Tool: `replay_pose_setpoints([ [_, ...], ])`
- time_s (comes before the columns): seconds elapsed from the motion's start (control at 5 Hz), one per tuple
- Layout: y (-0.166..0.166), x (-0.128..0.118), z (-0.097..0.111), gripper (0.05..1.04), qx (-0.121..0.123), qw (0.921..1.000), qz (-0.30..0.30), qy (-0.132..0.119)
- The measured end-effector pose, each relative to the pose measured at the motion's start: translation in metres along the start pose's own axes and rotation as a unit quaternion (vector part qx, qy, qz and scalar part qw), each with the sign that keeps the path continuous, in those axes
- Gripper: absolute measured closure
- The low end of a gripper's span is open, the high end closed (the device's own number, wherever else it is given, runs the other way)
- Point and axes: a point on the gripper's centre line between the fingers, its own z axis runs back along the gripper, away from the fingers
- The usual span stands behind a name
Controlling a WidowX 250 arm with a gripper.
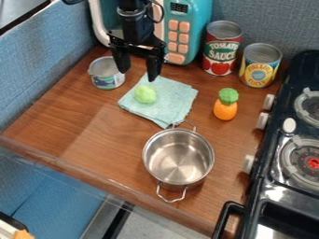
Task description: Put the silver pot in the bottom left corner of the table
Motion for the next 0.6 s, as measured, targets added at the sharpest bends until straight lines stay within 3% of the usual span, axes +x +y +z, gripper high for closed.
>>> replay_pose_setpoints([
  [0.2,-0.004,-0.011,-0.017,0.083,-0.008,0.9997,0.008,0.023],
  [0.4,-0.047,-0.043,-0.002,0.083,-0.019,0.9994,-0.011,0.027],
  [0.6,-0.091,-0.059,0.020,0.083,-0.023,0.9988,-0.042,0.006],
])
